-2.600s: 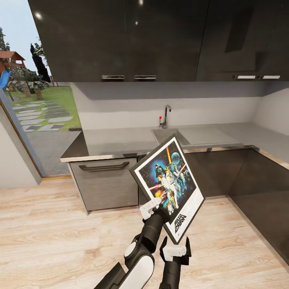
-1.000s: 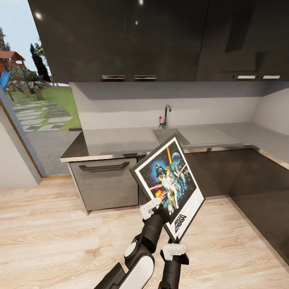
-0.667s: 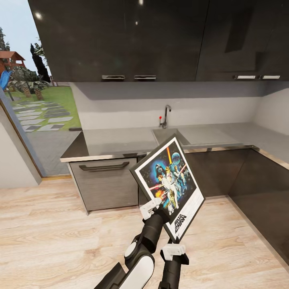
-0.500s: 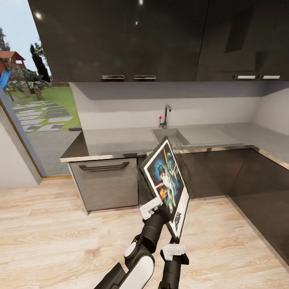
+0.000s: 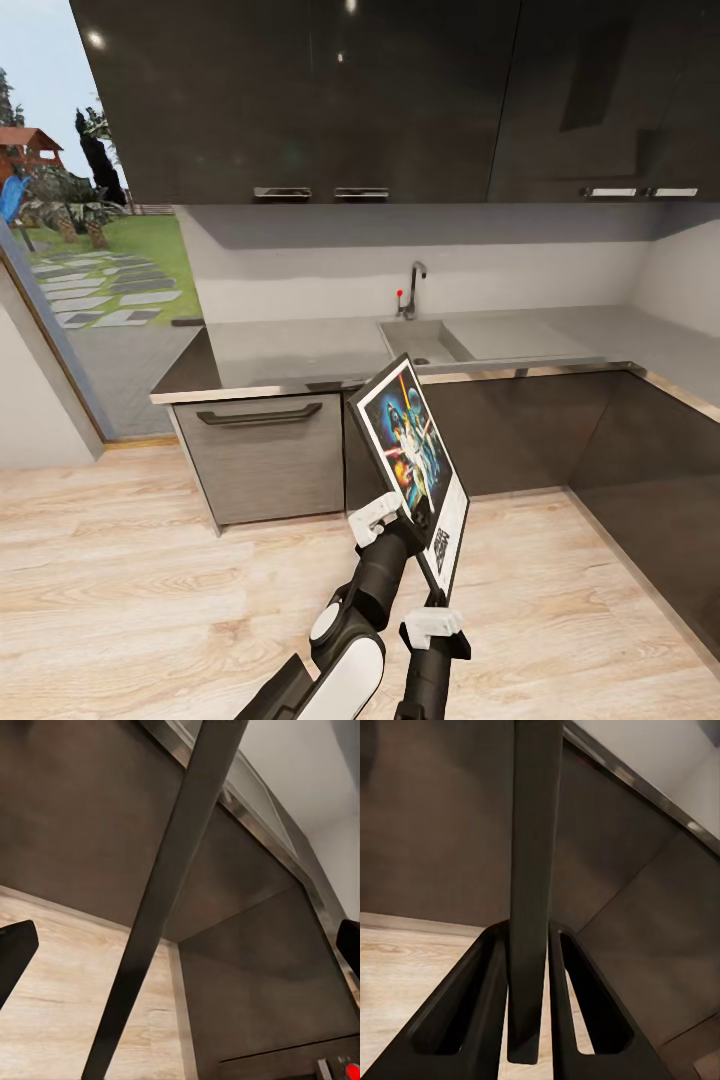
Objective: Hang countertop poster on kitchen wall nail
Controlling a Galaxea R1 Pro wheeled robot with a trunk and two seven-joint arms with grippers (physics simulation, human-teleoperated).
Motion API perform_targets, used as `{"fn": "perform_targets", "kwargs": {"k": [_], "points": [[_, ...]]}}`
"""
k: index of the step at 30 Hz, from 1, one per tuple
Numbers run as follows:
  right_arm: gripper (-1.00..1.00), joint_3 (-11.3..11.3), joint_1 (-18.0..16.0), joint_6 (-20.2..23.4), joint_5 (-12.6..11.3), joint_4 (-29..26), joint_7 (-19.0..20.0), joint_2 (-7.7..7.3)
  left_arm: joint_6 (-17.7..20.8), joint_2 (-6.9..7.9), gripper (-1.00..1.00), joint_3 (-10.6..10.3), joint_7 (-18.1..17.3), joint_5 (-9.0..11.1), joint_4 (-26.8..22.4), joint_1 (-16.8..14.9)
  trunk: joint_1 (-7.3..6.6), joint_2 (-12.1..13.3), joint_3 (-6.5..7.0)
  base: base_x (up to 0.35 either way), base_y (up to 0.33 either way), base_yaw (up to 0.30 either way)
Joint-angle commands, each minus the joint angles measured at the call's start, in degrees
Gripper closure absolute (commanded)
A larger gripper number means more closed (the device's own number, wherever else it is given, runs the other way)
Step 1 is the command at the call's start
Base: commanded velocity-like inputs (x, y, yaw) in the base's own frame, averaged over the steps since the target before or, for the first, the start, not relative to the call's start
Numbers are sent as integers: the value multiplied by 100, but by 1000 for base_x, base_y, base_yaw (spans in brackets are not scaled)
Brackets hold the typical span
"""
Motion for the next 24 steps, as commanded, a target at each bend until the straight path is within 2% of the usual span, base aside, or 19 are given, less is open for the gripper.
{"fn": "perform_targets", "kwargs": {"k": [1, 14, 24], "points": [[100, 10, -6, -74, -13, 7, -7, 0, -54, 0, -100, -12, 21, 58, -4, -7, 1, -5, -7, 0, 0, 0], [100, 10, -6, -74, -13, -14, -9, 0, -54, 0, -100, -13, 17, 54, -61, -7, 1, -5, -7, 0, 0, 0], [100, 14, -6, -75, -18, -156, -10, 0, -54, 0, -100, -12, 41, 46, -378, -7, 1, -5, -7, 0, 0, 0]]}}
